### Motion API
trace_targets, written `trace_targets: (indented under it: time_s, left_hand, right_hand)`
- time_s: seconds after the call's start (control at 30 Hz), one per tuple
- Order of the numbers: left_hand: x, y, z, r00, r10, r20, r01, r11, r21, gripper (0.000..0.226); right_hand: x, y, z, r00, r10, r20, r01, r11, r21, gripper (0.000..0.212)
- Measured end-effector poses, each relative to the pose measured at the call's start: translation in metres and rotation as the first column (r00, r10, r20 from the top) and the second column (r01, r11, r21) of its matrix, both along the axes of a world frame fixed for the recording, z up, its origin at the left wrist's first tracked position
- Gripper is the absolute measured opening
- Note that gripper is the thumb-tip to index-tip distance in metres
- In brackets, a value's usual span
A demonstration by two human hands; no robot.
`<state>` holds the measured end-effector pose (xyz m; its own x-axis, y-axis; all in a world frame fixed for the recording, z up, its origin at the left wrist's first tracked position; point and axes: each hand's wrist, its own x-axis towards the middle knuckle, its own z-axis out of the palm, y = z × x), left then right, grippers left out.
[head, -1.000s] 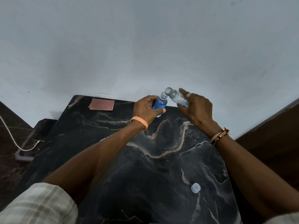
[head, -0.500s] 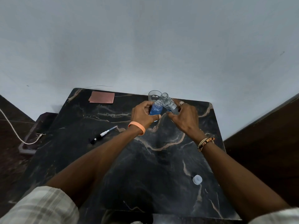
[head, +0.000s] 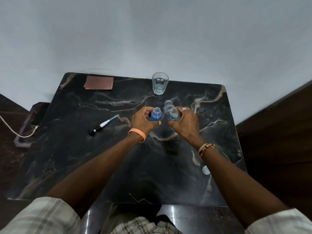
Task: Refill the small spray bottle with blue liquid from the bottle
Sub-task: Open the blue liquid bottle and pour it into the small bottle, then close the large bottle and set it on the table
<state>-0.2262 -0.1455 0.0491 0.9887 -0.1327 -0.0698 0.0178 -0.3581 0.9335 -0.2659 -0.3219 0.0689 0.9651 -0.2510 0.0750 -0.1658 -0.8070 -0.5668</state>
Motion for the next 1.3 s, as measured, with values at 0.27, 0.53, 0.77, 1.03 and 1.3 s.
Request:
trace_targets:
  time_s: [0.27, 0.53, 0.77, 1.03, 1.3]
  left_hand:
    - [-0.005, 0.01, -0.037, 0.999, 0.004, -0.053, 0.001, 0.996, 0.089, 0.051]
    - [-0.004, 0.015, -0.064, 0.997, 0.017, -0.075, -0.009, 0.994, 0.106, 0.049]
    - [-0.001, 0.022, -0.061, 0.988, -0.112, -0.103, 0.127, 0.98, 0.152, 0.082]
    - [0.019, 0.016, 0.005, 0.974, -0.016, 0.224, 0.016, 1.0, 0.001, 0.075]
    - [0.006, -0.088, 0.022, 0.893, -0.449, -0.031, 0.448, 0.893, -0.041, 0.069]
  right_hand:
    - [-0.007, 0.006, -0.025, 0.999, 0.004, -0.054, 0.001, 0.995, 0.098, 0.04]
    - [-0.006, 0.012, -0.034, 0.998, 0.016, -0.067, -0.01, 0.996, 0.087, 0.046]
    - [-0.004, 0.011, -0.033, 0.998, 0.01, -0.06, -0.005, 0.996, 0.089, 0.047]
    - [0.007, -0.015, -0.01, 0.996, -0.089, 0.017, 0.086, 0.99, 0.115, 0.046]
    - [-0.007, -0.054, -0.007, 0.958, -0.271, 0.097, 0.258, 0.958, 0.125, 0.039]
